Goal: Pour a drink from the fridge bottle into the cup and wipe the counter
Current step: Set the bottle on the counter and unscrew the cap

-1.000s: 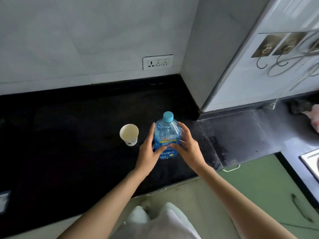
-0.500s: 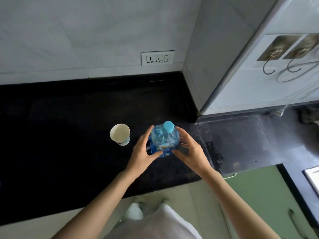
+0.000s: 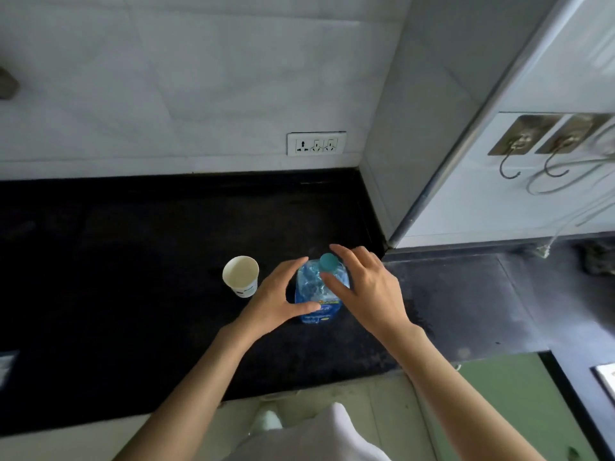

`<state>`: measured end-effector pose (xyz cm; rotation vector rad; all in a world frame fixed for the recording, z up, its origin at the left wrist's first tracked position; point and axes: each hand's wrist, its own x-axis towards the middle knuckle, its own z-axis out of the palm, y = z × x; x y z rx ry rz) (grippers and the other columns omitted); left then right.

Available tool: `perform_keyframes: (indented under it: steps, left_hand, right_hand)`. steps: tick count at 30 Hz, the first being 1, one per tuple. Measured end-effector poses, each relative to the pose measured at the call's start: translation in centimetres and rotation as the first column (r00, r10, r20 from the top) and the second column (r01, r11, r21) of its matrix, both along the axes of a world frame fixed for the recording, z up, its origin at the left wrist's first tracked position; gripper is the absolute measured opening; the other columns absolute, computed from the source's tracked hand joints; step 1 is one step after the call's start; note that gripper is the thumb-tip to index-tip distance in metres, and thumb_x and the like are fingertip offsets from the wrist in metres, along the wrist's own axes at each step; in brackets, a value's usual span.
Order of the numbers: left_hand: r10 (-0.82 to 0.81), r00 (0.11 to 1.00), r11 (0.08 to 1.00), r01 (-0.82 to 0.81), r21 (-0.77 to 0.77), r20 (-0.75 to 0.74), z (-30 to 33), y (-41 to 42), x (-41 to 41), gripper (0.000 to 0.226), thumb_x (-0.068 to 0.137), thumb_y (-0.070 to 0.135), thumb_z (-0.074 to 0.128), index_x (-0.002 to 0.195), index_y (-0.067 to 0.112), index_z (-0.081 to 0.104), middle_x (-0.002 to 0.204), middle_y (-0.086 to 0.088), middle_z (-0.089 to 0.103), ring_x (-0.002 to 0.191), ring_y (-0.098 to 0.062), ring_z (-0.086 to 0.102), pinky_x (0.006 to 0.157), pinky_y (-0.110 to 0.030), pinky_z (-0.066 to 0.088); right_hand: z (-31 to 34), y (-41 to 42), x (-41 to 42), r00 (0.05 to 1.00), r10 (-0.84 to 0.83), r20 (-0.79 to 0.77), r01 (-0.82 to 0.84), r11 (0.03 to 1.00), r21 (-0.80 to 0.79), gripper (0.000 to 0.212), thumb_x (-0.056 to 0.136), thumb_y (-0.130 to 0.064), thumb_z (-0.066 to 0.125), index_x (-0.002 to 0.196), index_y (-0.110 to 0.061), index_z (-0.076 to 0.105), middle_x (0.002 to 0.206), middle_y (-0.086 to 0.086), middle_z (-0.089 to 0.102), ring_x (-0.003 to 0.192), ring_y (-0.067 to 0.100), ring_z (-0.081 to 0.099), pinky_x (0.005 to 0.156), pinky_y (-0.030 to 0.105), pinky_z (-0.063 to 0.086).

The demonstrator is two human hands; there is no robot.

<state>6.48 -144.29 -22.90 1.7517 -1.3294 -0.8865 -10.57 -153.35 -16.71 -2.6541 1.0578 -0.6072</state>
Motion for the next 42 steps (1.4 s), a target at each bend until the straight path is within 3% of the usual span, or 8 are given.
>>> perform_keyframes:
  steps: [3, 9, 13, 18, 25, 29, 36, 42]
  left_hand:
    - [0.018, 1.000, 1.000, -0.018, 0.007, -0.013, 0.0, -0.4, -0.6, 0.089, 0.072, 0.042, 0.079, 0.145, 0.032, 0.029, 0.140, 0.020, 0.036, 0.129, 0.001, 0.037, 0.108, -0.032, 0.038]
    - [0.061, 0.998, 0.998, -0.061, -0.033, -0.006, -0.1, -0.7, -1.2, 0.085, 0.072, 0.039, 0.080, 0.142, 0.031, 0.034, 0.135, 0.019, 0.041, 0.124, 0.002, 0.039, 0.104, -0.026, 0.036]
    - [0.050, 0.999, 0.999, -0.050, -0.021, -0.001, -0.2, -0.9, -0.8, 0.082, 0.071, 0.041, 0.080, 0.140, 0.033, 0.037, 0.135, 0.018, 0.042, 0.124, -0.001, 0.041, 0.104, -0.034, 0.041]
    - [0.031, 1.000, 0.999, -0.031, -0.026, 0.001, -0.2, -1.1, -0.5, 0.081, 0.068, 0.041, 0.081, 0.137, 0.035, 0.040, 0.133, 0.018, 0.045, 0.122, -0.002, 0.046, 0.101, -0.038, 0.045]
    - [0.023, 0.999, 0.997, -0.025, -0.067, -0.023, -0.2, -1.1, -0.3, 0.080, 0.064, 0.046, 0.081, 0.134, 0.037, 0.043, 0.130, 0.018, 0.048, 0.120, -0.001, 0.049, 0.098, -0.038, 0.049]
    - [0.023, 0.999, 0.997, -0.025, -0.067, -0.032, -0.4, -0.9, -0.4, 0.082, 0.062, 0.050, 0.079, 0.135, 0.037, 0.042, 0.130, 0.019, 0.048, 0.120, 0.000, 0.049, 0.097, -0.038, 0.050]
    - [0.015, 0.999, 0.999, -0.017, -0.046, -0.047, -0.4, -0.7, -0.4, 0.082, 0.061, 0.052, 0.078, 0.133, 0.042, 0.041, 0.129, 0.026, 0.045, 0.122, 0.001, 0.047, 0.099, -0.038, 0.048]
    - [0.001, 0.998, 1.000, -0.002, -0.020, -0.060, 0.0, -1.1, 0.1, 0.079, 0.059, 0.049, 0.083, 0.128, 0.051, 0.043, 0.132, 0.024, 0.048, 0.123, 0.003, 0.047, 0.102, -0.037, 0.046]
  right_hand:
    - [0.6, -0.2, 1.5, 0.998, -0.036, -0.060, 0.034, 0.999, -0.032, 0.046, 0.083, -0.061, 0.058, 0.108, -0.023, 0.062, 0.088, -0.008, 0.062, 0.073, 0.012, 0.062, 0.046, 0.018, 0.033]
    - [2.3, -0.4, 2.8, 0.981, -0.087, -0.174, 0.089, 0.996, 0.008, 0.050, 0.083, -0.066, 0.054, 0.093, -0.018, 0.045, 0.068, -0.011, 0.054, 0.055, 0.014, 0.051, 0.044, 0.018, 0.022]
    - [1.7, -1.4, 2.8, 0.994, 0.035, -0.102, -0.047, 0.992, -0.114, 0.043, 0.079, -0.049, 0.071, 0.078, -0.016, 0.043, 0.052, -0.014, 0.036, 0.039, 0.011, 0.033, 0.039, 0.017, 0.013]
    - [1.8, -3.2, 2.4, 0.956, 0.251, -0.152, -0.279, 0.938, -0.207, 0.039, 0.082, -0.047, 0.065, 0.079, -0.013, 0.046, 0.046, -0.009, 0.046, 0.034, 0.011, 0.035, 0.039, 0.013, 0.009]
    - [2.5, -5.4, 3.0, 0.835, 0.437, -0.334, -0.529, 0.807, -0.264, 0.035, 0.087, -0.045, 0.064, 0.084, -0.013, 0.049, 0.046, -0.004, 0.048, 0.036, 0.014, 0.036, 0.040, 0.022, 0.023]
    - [3.1, -5.8, 3.3, 0.772, 0.479, -0.418, -0.601, 0.765, -0.233, 0.034, 0.089, -0.045, 0.061, 0.088, -0.013, 0.048, 0.047, -0.009, 0.034, 0.037, 0.013, 0.033, 0.039, 0.022, 0.026]
    - [2.7, -5.3, 2.8, 0.837, 0.455, -0.302, -0.509, 0.851, -0.128, 0.034, 0.088, -0.049, 0.058, 0.089, -0.016, 0.050, 0.053, -0.009, 0.043, 0.042, 0.014, 0.043, 0.043, 0.021, 0.025]
    - [3.3, -6.4, 3.3, 0.739, 0.529, -0.417, -0.616, 0.781, -0.101, 0.035, 0.092, -0.053, 0.045, 0.095, -0.018, 0.045, 0.057, -0.005, 0.051, 0.046, 0.016, 0.046, 0.047, 0.027, 0.036]
